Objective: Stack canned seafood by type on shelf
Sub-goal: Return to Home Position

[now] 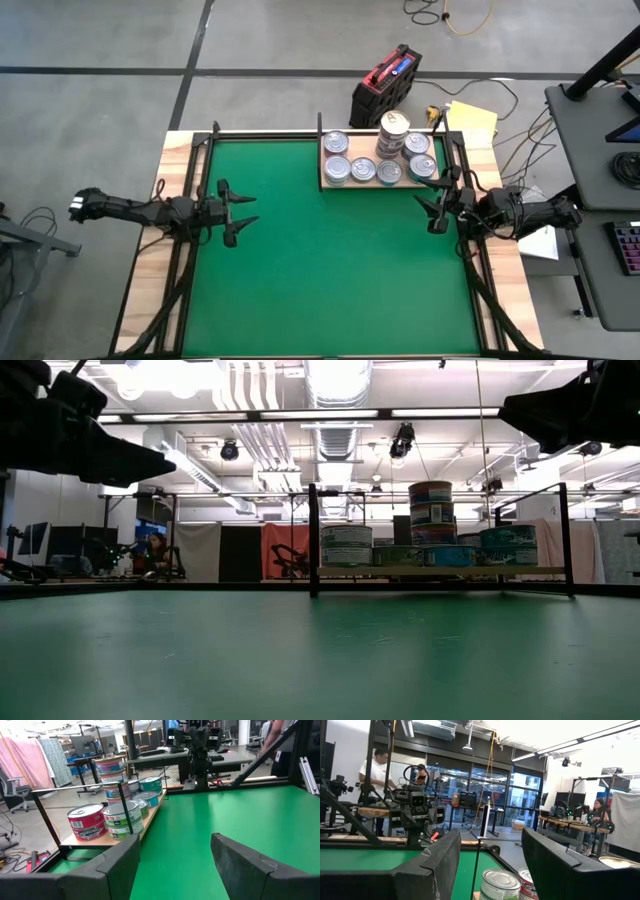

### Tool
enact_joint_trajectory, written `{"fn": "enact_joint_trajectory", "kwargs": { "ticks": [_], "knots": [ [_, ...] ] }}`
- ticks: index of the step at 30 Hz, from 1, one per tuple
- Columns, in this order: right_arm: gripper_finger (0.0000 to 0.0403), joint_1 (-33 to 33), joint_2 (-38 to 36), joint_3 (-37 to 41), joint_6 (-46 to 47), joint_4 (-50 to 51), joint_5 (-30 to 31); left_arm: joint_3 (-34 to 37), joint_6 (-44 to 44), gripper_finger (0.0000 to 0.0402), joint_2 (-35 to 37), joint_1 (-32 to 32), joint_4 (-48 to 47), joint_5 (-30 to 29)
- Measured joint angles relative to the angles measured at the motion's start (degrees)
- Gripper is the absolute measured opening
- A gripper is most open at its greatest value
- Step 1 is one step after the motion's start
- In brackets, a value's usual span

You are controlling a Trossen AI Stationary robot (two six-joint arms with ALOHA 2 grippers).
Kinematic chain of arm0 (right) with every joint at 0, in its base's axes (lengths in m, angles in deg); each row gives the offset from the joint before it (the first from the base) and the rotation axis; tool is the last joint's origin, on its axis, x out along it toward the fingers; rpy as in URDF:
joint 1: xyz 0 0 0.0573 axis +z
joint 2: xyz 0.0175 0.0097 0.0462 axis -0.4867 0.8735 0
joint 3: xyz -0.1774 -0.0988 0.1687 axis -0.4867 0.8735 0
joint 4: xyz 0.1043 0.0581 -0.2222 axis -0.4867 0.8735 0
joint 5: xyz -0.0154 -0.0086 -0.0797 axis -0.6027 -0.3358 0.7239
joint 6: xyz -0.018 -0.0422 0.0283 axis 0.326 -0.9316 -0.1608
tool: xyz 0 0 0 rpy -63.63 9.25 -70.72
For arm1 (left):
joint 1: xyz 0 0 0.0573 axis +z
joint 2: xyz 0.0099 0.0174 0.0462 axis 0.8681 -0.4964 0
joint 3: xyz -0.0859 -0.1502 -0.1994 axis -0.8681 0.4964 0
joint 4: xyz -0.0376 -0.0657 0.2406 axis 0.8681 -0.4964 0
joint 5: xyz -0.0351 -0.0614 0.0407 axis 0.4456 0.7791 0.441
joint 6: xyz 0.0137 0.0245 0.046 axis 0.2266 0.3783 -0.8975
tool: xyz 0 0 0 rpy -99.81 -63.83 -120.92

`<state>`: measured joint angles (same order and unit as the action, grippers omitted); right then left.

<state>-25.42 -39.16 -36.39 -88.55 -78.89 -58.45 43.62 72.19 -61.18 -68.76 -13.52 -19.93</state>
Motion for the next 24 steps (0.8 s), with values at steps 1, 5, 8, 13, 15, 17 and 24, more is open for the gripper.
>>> {"fn": "enact_joint_trajectory", "kwargs": {
  "ticks": [1,5,8,13,15,17,24],
  "knots": [
    [0.0201,0.0,0.0,0.0,0.0,0.0,0.0,0.0,0.0,0.0230,-0.1,0.0,0.0,0.0],
    [0.0201,0.0,0.0,0.0,0.0,0.0,0.0,0.0,0.0,0.0230,-0.5,0.0,0.0,0.0],
    [0.0201,0.0,0.0,0.0,0.0,0.0,0.0,0.0,0.0,0.0230,-0.8,0.0,0.0,0.0],
    [0.0201,0.0,0.0,0.0,0.0,0.0,0.0,0.0,0.0,0.0230,-1.2,0.0,0.0,0.0],
    [0.0201,0.0,0.0,0.0,0.0,0.0,0.0,0.0,0.0,0.0230,-1.4,0.0,0.0,0.0],
    [0.0201,0.0,0.0,0.0,0.0,0.0,0.0,0.0,0.0,0.0230,-1.3,0.0,0.0,0.0],
    [0.0201,0.0,0.0,0.0,0.0,0.0,0.0,0.0,0.0,0.0230,-1.6,0.0,0.0,0.0]
  ]
}}
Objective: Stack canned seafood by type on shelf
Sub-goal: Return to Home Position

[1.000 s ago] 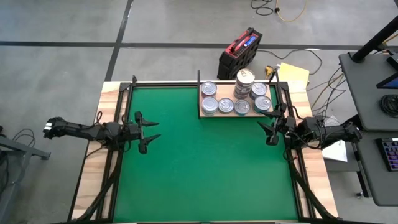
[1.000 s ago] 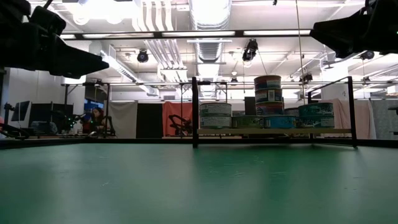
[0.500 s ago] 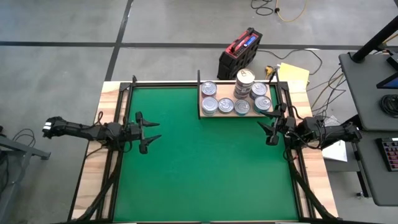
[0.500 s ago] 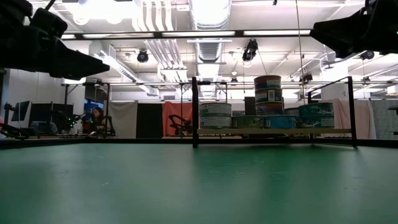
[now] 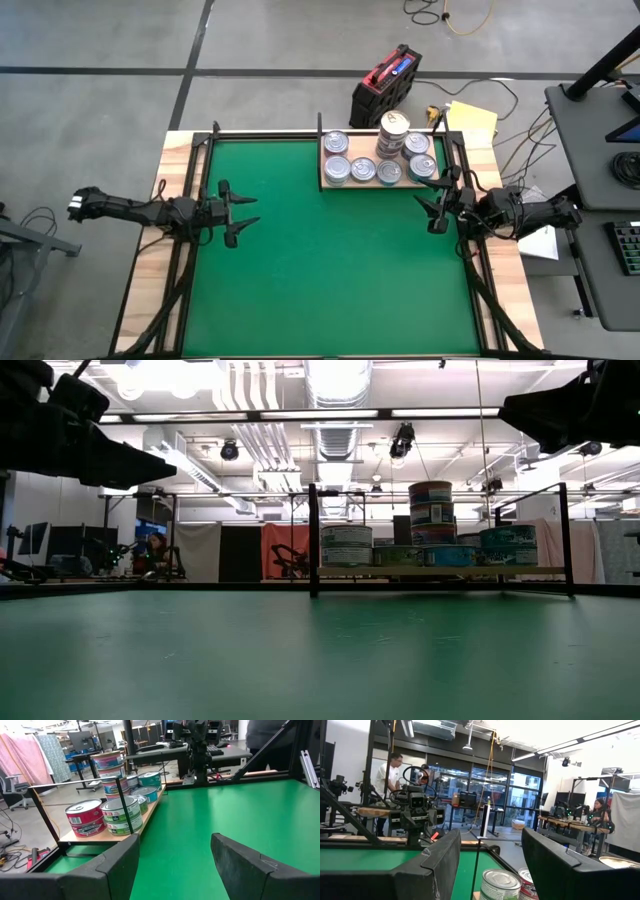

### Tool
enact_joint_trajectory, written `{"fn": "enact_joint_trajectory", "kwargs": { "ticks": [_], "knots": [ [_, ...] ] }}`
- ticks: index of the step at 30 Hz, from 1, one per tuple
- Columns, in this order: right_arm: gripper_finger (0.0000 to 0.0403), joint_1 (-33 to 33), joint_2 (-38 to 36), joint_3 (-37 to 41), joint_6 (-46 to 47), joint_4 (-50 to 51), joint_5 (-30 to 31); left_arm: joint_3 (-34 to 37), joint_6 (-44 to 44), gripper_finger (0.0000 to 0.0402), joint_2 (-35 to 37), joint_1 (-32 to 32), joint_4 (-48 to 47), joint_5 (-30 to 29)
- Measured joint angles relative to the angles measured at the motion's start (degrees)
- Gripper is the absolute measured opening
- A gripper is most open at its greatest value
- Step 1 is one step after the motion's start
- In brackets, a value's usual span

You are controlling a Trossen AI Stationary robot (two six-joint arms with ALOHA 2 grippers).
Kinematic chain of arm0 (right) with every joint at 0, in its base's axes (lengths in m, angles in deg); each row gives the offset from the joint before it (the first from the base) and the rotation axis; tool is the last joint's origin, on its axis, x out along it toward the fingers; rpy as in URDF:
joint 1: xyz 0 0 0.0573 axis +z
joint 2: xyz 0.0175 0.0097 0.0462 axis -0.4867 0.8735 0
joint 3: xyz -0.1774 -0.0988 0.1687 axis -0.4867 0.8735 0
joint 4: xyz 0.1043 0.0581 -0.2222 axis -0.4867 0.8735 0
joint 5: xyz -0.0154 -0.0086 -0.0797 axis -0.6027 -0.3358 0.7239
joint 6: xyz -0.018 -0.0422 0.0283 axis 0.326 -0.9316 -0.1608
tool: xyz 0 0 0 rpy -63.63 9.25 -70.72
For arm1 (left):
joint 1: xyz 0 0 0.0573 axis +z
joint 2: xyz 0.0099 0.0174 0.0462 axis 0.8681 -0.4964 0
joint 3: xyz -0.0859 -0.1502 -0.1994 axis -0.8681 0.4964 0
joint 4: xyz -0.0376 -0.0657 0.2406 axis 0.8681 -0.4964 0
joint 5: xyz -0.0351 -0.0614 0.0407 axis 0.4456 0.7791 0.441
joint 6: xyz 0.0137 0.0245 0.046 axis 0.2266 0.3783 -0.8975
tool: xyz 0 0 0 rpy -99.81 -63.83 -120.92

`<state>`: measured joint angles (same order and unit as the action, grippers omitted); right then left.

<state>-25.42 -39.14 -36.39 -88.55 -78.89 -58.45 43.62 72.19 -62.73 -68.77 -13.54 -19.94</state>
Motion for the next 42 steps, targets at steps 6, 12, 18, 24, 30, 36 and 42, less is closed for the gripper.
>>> {"fn": "enact_joint_trajectory", "kwargs": {
  "ticks": [6,12,18,24,30,36,42],
  "knots": [
    [0.0201,0.0,0.0,0.0,0.0,0.0,0.0,0.0,0.0,0.0230,-0.1,0.0,0.0,0.0],
    [0.0201,0.0,0.0,0.0,0.0,0.0,0.0,0.0,0.0,0.0230,-0.3,0.0,0.0,0.0],
    [0.0201,0.0,0.0,0.0,0.0,0.0,0.0,0.0,0.0,0.0230,-0.3,0.0,0.0,0.0],
    [0.0201,0.0,0.0,0.0,0.0,0.0,0.0,0.0,0.0,0.0230,-0.4,0.0,0.0,0.0],
    [0.0201,0.0,0.0,0.0,0.0,0.0,0.0,0.0,0.0,0.0230,-0.4,0.0,0.0,0.0],
    [0.0201,0.0,0.0,0.0,0.0,0.0,0.0,0.0,0.0,0.0230,-0.4,0.0,0.0,0.0],
    [0.0201,0.0,0.0,0.0,0.0,0.0,0.0,0.0,0.0,0.0230,-0.4,0.0,0.0,0.0]
  ]
}}
